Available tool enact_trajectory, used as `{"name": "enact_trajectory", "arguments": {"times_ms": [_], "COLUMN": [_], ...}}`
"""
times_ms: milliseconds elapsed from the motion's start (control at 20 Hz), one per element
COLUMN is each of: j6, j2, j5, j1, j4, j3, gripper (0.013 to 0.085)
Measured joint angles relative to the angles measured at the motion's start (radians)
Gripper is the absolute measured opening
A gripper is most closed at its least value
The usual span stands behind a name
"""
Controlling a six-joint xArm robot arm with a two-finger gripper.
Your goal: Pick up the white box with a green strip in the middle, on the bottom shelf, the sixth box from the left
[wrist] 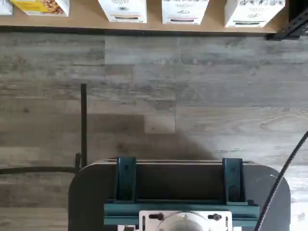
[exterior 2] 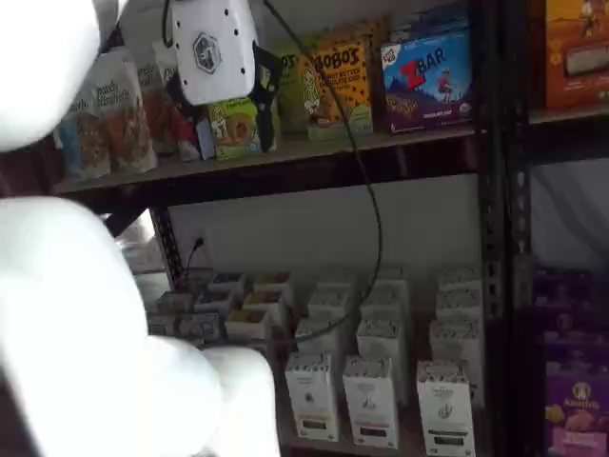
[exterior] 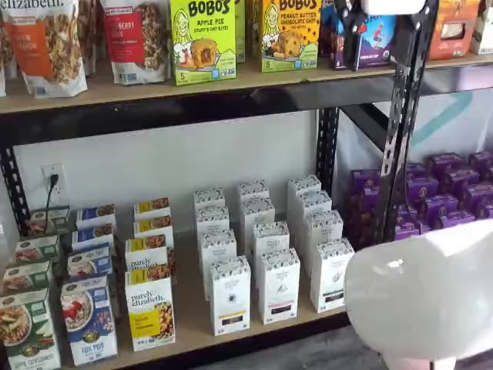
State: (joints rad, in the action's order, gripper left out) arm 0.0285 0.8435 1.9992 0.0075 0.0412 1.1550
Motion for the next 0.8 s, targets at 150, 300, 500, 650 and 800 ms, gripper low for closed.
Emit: {"name": "enact_trajectory", "arguments": {"times_ms": [150,300,500,650,800], "j6": [0.014,0.022,0.035,0.024,0.001], "j2": [-0.002,0.001,0.017,0.034,0.044], "j5": [0.004,-0.003,-0.039,-0.088,-0.137], "j1": [0.026,0.036,0.058,0.046,0.022], "j4": [-0.027,-0.034,-0.058,-0.061,-0.07], "j3": [0.002,-0.003,-0.036,-0.088,-0.149], "gripper": [0.085,0.085,0.085,0.085,0.085]}}
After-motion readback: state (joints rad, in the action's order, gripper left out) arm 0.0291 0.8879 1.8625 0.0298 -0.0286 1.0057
